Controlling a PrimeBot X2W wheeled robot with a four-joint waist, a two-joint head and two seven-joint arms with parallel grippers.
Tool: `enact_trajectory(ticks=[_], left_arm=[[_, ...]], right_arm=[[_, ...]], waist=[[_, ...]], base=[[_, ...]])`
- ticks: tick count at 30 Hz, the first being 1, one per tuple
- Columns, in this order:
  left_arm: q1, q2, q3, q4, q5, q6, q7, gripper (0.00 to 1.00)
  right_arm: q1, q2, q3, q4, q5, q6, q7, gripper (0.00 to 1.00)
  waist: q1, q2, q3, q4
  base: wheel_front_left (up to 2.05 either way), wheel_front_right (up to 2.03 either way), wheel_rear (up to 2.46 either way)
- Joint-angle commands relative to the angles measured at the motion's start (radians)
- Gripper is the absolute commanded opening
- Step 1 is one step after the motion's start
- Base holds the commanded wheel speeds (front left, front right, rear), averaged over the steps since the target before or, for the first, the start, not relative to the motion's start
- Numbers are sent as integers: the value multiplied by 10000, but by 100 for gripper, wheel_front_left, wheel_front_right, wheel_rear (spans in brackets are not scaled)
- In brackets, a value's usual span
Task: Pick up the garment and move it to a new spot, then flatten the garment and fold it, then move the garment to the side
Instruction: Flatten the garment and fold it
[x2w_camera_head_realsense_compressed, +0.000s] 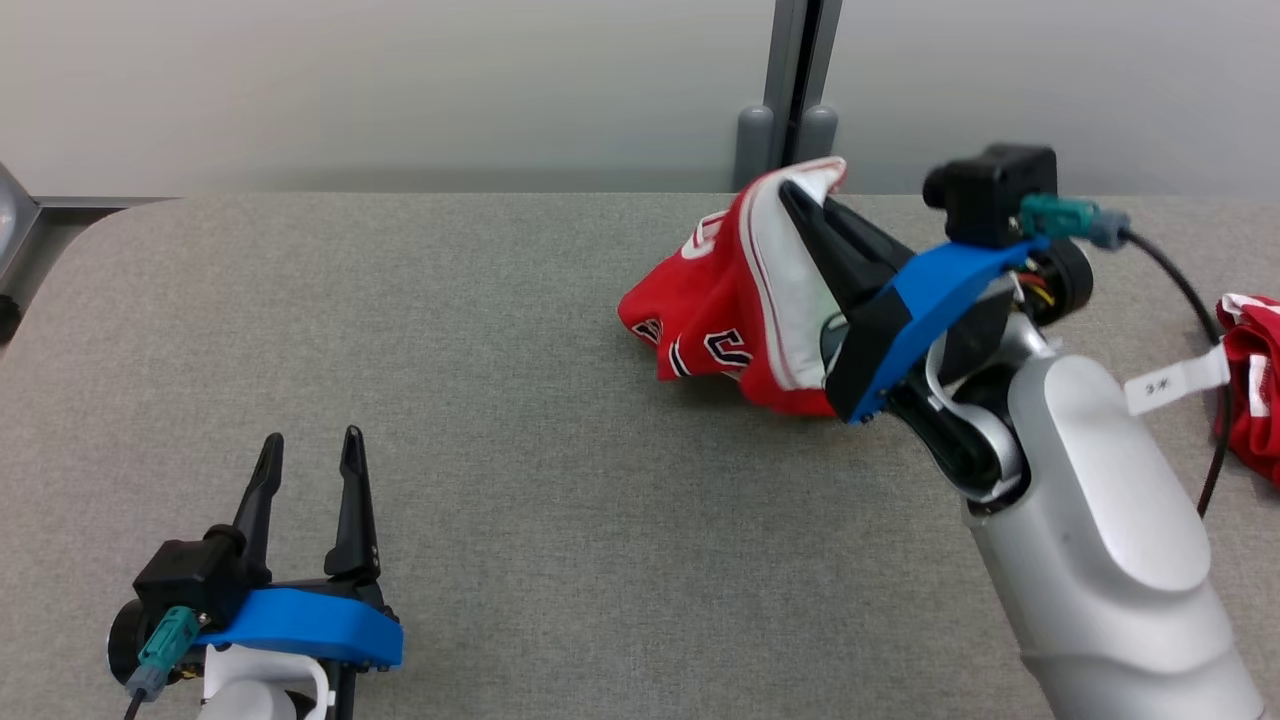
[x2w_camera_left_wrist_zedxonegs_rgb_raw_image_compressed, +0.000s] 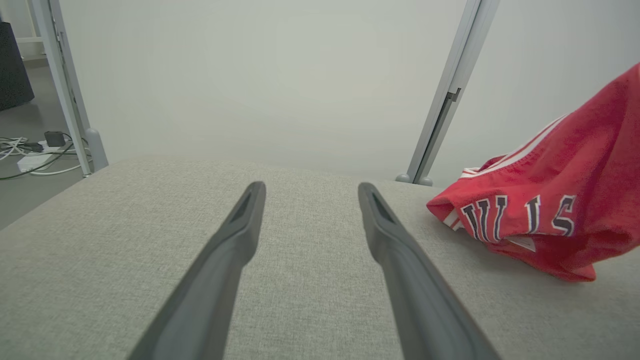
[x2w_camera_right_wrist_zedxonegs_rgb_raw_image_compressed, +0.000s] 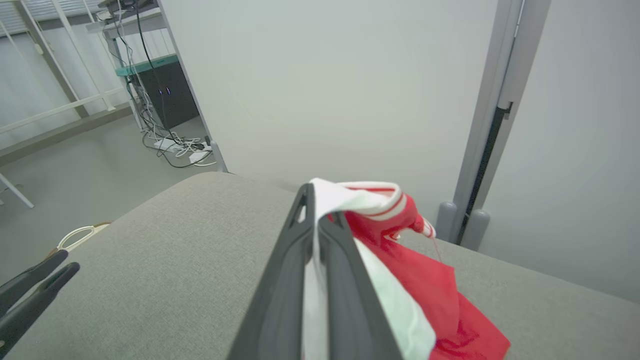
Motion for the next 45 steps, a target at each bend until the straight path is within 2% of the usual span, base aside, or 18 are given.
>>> enact_trajectory(ticks=[1, 4, 8, 14, 18, 21, 26, 33, 36, 40, 45], left_arm=[[5, 38, 52, -73, -3, 47, -57, 100], [-16, 3, 99, -133, -41, 79, -56, 100], [-225, -51, 10, -168, 9, -7, -73, 100], [-397, -106, -155, -8, 90, -82, -88, 100], [-403, -68, -145, 58, 94, -104, -93, 100], [-307, -59, -113, 51, 69, -48, -100, 100], [-179, -53, -47, -63, 13, -5, -114, 100], [-156, -67, 33, -143, 22, 11, -121, 100], [-147, -23, 107, -174, 21, 33, -123, 100], [-91, 81, 203, -231, 0, 57, -119, 100], [-42, 188, 307, -367, -26, 117, -123, 100]], right_arm=[[-459, -17, 211, -323, 224, 27, 288, 0], [-1467, 71, 634, -650, 639, 27, 773, 0], [-3072, 153, 1057, -133, 660, 27, 787, 0], [-5393, 157, 1767, 1232, 1084, 25, -177, 0], [-6506, 154, 1538, 2136, 1681, 18, -1171, 0], [-6721, 157, 1396, 2918, 1820, 18, -1564, 0], [-5732, 139, 1107, 3858, 1409, 16, -1508, 0], [-3031, -393, -682, 4084, 464, 18, -1472, 0], [-1724, -659, -1573, 3564, 104, 18, -1314, 0], [-34, -621, -2522, 2329, -165, 18, -730, 0], [1773, -216, -3488, 93, -343, 18, 426, 0]], waist=[[1, -1, -4, -24], [1, -1, 62, 4], [1, -1, 260, 144], [1, -1, 372, 323], [1, -1, 259, 348], [1, -1, 157, 288], [1, -1, 195, 53], [1, -1, 379, -300], [1, -1, 430, -486], [1, -1, 467, -730], [1, -1, 515, -998]], base=[[0, 0, 0], [0, 0, 0], [0, 0, 0], [0, 0, 0], [0, 0, 0], [0, 0, 0], [0, 0, 0], [0, 0, 0], [0, 0, 0], [0, 0, 0], [0, 0, 0]])
